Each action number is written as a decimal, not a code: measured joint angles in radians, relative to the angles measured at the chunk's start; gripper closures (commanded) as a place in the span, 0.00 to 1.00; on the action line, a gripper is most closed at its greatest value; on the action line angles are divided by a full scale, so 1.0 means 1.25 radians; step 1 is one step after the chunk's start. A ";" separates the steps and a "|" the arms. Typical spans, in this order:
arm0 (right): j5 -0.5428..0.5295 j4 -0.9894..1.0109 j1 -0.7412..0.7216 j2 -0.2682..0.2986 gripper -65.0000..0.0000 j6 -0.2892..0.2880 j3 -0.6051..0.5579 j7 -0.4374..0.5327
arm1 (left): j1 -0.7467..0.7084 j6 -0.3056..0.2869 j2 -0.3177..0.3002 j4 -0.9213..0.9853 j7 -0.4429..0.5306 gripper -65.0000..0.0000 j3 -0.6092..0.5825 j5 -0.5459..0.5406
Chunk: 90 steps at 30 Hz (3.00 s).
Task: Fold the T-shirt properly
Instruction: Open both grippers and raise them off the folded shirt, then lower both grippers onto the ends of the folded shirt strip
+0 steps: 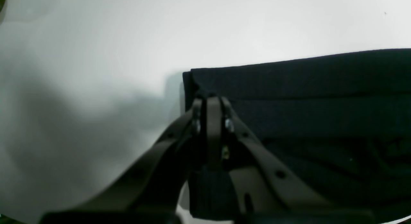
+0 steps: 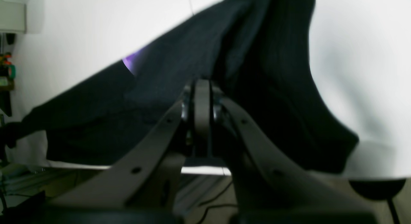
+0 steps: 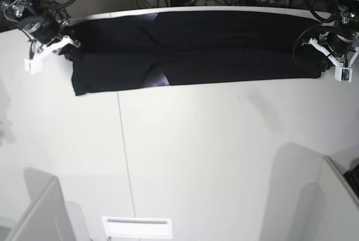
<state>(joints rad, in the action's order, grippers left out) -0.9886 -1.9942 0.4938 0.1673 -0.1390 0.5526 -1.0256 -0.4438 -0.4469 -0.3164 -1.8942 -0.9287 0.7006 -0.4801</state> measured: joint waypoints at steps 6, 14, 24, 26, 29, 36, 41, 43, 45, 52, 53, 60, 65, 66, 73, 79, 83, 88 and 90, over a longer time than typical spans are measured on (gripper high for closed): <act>0.110 0.002 0.001 -0.008 1.00 0.000 -0.001 0.003 | -0.027 0.000 0.001 0.002 -0.043 1.00 -0.001 0.000; 0.160 0.004 0.002 -0.031 1.00 -0.001 -0.001 0.002 | -0.023 0.000 0.000 0.002 -0.040 1.00 -0.002 0.000; 0.164 0.004 0.025 -0.031 0.78 -0.001 0.002 0.003 | -0.022 0.000 0.000 0.002 -0.041 1.00 -0.001 0.000; 0.164 0.004 0.025 -0.031 0.61 -0.001 0.002 0.007 | -0.023 0.001 0.000 0.002 -0.041 0.87 -0.001 0.000; 0.164 0.004 0.030 -0.031 0.58 -0.001 0.002 0.009 | -0.022 0.001 0.000 0.002 -0.042 0.57 -0.001 -0.001; 0.166 0.004 0.032 -0.030 0.62 -0.001 0.000 0.070 | -0.020 0.001 0.001 0.000 -0.038 0.28 0.001 -0.002; 0.168 0.004 0.023 -0.022 1.00 -0.068 -0.048 0.099 | -0.012 0.001 0.043 -0.001 -0.038 0.74 0.004 -0.002; 0.164 0.005 0.006 -0.025 1.00 -0.087 -0.073 0.099 | -0.004 0.001 0.070 0.006 -0.038 1.00 -0.002 0.000; 0.162 0.035 -0.011 -0.023 1.00 -0.087 -0.090 0.108 | 0.006 -0.002 0.078 0.029 -0.038 1.00 -0.005 -0.006; 0.291 0.173 -0.072 -0.023 1.00 -0.078 -0.157 0.103 | 0.044 0.003 0.079 0.175 -0.034 1.00 -0.002 0.005; 0.321 0.191 -0.085 -0.023 1.00 -0.078 -0.168 0.109 | 0.051 0.004 0.078 0.192 -0.035 1.00 -0.002 0.006; 0.429 0.328 -0.234 -0.053 1.00 -0.094 -0.165 0.137 | 0.156 0.001 0.074 0.273 -0.002 1.00 -0.044 0.096; 0.479 0.411 -0.340 -0.045 1.00 -0.095 -0.163 0.139 | 0.283 0.003 0.101 0.345 0.013 1.00 -0.077 0.156; 0.486 0.427 -0.364 -0.044 1.00 -0.092 -0.162 0.137 | 0.300 0.003 0.105 0.352 0.013 1.00 -0.082 0.165; 0.506 0.315 -0.371 -0.051 1.00 -0.083 -0.166 0.094 | 0.327 0.002 0.118 0.262 -0.046 1.00 -0.081 0.201; 0.503 0.155 -0.318 -0.082 1.00 -0.085 -0.171 0.099 | 0.276 0.001 0.114 0.117 -0.041 1.00 -0.079 0.153; 0.511 0.140 -0.298 -0.084 1.00 -0.086 -0.171 0.093 | 0.217 -0.003 0.101 0.102 -0.047 1.00 -0.067 -0.013; 0.508 0.140 -0.286 -0.083 1.00 -0.086 -0.172 0.099 | 0.187 0.003 0.074 0.149 -0.036 0.88 0.070 -0.139; 0.504 0.140 -0.286 -0.084 1.00 -0.086 -0.172 0.096 | 0.184 0.003 0.075 0.185 -0.036 0.57 0.103 -0.139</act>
<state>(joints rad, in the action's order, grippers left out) -0.3588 -1.8194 0.1368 0.0620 -0.2466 0.3382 -0.9051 -0.2142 -0.4435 -0.2222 -1.6634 -0.9737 0.8288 -0.6533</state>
